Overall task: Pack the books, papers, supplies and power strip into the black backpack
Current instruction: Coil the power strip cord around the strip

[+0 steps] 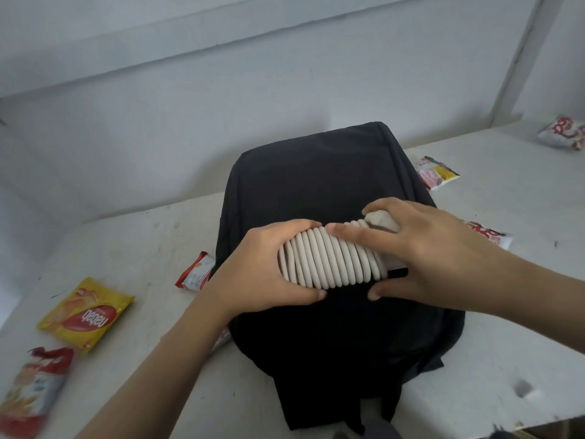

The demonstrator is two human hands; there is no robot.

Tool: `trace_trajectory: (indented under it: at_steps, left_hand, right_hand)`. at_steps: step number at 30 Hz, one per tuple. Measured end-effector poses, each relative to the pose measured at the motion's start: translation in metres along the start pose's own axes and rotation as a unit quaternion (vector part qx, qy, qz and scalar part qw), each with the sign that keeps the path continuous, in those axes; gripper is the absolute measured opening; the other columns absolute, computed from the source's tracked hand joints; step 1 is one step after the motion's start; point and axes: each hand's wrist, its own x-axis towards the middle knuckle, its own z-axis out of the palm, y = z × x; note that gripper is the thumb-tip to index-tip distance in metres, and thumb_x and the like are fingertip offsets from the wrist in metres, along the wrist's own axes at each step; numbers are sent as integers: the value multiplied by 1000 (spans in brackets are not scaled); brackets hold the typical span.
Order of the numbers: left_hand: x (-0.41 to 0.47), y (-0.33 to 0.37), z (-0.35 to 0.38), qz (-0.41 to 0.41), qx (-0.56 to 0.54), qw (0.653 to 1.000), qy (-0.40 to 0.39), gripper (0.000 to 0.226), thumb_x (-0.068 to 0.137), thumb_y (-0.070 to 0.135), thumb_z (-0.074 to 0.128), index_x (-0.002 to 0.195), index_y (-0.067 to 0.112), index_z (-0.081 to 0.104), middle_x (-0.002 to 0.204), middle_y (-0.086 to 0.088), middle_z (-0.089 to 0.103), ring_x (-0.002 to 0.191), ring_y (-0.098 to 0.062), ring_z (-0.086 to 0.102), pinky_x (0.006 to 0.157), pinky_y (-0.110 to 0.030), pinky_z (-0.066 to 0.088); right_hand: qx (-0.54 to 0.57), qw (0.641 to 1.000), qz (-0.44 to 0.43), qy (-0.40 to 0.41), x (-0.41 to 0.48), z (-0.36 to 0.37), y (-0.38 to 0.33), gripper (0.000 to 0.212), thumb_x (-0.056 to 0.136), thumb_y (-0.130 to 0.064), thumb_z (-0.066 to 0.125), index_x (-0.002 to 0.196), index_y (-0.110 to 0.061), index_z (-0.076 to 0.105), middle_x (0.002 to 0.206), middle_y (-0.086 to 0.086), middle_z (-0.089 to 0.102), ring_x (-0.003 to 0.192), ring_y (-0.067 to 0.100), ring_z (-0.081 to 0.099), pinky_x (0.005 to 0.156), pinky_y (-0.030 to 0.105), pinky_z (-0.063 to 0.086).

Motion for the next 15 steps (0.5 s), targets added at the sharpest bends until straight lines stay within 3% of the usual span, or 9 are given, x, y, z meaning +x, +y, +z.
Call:
trace_trajectory:
  at_steps: [12,15]
  left_hand:
    - [-11,-4,-1,68,0,997,28,83,58,58,75,131,42,39,119,25,51,114,-1,50,87,-19,46]
    - [-20,-10,0,63,-46,995,59,94,58,57,75,140,38,32,126,26,48,118,0,48,89,-13,46]
  right_hand:
    - [-5,997,22,70,-12,-12,-20,67,64,-38,82,127,-25,60,105,15,60,83,27,62,55,34,54]
    - [-12,994,64,85,-20,-17,-30,62,67,-39,77,125,-21,62,104,16,61,81,29,63,57,34,55]
